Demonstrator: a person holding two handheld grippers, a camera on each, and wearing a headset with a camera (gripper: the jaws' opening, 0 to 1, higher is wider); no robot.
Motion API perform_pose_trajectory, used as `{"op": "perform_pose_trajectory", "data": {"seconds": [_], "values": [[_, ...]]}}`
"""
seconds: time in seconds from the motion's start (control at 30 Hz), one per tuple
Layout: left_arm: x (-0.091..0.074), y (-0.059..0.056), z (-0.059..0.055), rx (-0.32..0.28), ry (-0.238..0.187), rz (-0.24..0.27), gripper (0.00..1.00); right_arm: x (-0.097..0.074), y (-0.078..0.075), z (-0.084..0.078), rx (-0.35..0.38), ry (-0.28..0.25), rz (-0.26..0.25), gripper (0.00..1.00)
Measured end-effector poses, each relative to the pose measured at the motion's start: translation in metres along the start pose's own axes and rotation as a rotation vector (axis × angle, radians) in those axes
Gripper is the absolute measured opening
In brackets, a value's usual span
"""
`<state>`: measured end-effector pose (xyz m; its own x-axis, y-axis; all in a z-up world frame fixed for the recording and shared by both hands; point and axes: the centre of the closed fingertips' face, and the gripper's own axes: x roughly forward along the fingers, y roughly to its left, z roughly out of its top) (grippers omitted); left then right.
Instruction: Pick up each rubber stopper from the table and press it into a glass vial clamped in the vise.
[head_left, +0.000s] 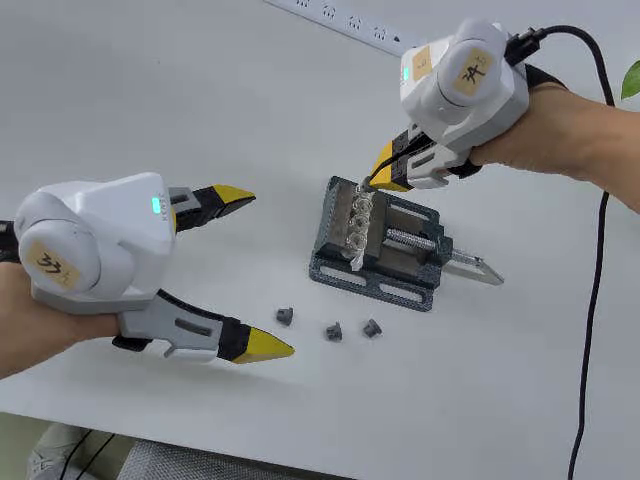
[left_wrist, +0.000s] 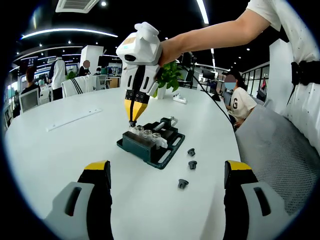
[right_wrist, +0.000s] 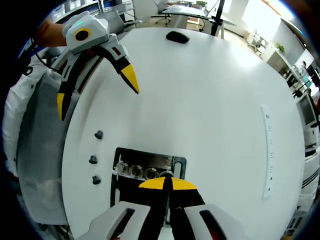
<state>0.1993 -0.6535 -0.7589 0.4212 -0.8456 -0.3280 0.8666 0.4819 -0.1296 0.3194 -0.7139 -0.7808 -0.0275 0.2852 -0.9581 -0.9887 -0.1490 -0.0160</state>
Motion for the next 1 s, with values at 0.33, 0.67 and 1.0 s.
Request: {"op": "perform_pose_trajectory", "data": {"seconds": [0.33, 0.67, 1.0], "values": [[-0.0004, 0.0011, 0.0012, -0.003, -0.006, 0.004, 0.93, 0.0007, 0.0022, 0.0008, 0.002, 0.014, -0.006, 0.00], [0.0004, 0.0002, -0.0001, -0.003, -0.003, 0.001, 0.93, 0.0026, 0.0003, 0.0002, -0.001, 0.034, 0.007, 0.00], [0.0029, 0.0012, 0.0025, -0.002, -0.009, -0.002, 0.93, 0.0036, 0.0019, -0.0007, -0.013, 0.048, -0.013, 0.00]]}}
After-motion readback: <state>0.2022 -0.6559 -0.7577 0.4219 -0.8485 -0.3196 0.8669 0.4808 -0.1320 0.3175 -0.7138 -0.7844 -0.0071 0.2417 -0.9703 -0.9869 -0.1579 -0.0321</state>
